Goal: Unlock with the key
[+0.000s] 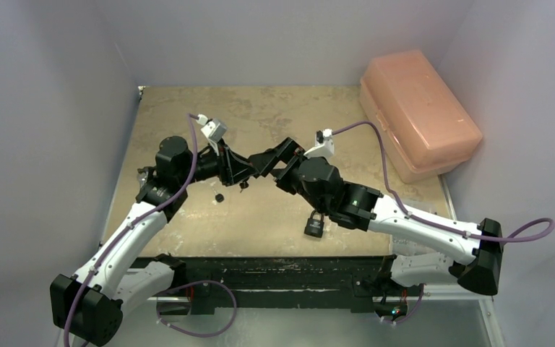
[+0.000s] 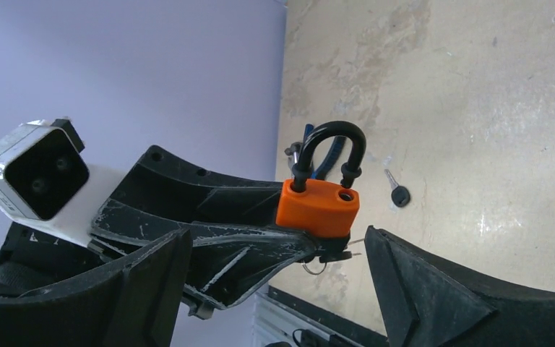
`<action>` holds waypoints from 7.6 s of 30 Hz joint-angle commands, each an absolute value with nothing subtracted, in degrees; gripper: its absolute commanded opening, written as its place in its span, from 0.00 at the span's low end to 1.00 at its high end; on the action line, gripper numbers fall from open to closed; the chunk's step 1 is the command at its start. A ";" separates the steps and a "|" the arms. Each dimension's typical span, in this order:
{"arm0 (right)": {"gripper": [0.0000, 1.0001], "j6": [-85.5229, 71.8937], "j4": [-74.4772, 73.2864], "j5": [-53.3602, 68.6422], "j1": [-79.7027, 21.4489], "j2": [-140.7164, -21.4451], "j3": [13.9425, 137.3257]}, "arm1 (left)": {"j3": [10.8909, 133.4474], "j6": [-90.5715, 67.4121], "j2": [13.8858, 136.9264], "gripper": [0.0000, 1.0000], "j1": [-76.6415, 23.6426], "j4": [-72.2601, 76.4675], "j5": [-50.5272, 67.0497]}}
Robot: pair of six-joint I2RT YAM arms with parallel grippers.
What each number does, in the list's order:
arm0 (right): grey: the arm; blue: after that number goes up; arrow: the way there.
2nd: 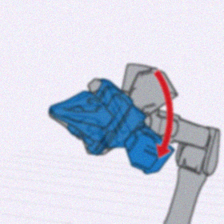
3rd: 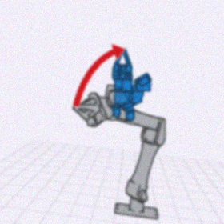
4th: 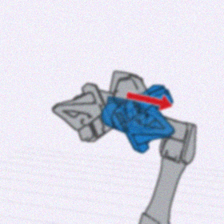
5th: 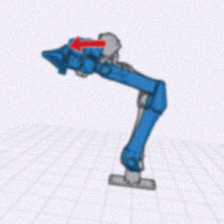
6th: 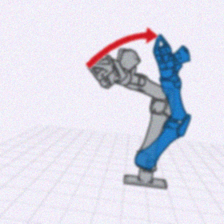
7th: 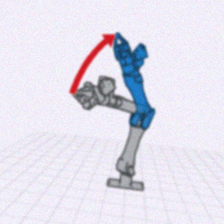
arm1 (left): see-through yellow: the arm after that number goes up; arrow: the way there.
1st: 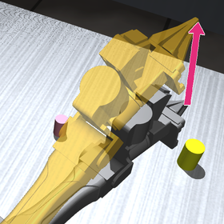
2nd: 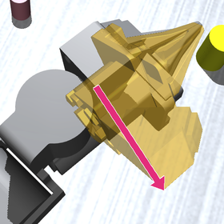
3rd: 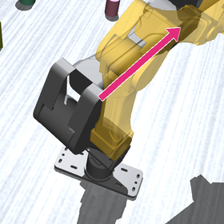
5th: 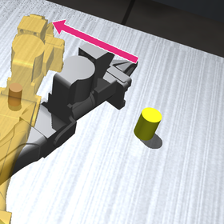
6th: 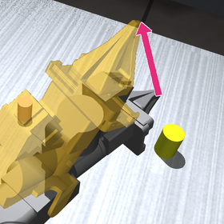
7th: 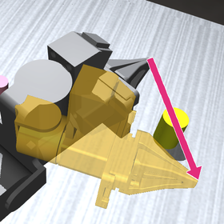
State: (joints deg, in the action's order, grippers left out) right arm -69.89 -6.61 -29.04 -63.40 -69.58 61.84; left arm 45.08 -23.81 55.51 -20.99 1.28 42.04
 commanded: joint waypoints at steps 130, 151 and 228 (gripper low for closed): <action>0.31 -33.22 58.83 20.73 -54.76 -61.82 33.60 | 44.26 -33.51 56.69 0.00 -24.08 17.33 60.32; 0.26 -32.37 55.25 21.09 -54.76 -64.23 35.03 | 44.49 -32.32 56.08 0.00 -23.73 15.91 59.17; 0.55 -43.24 31.60 19.31 -23.91 -131.08 84.99 | 48.53 -12.58 50.32 0.98 -21.62 -11.78 20.01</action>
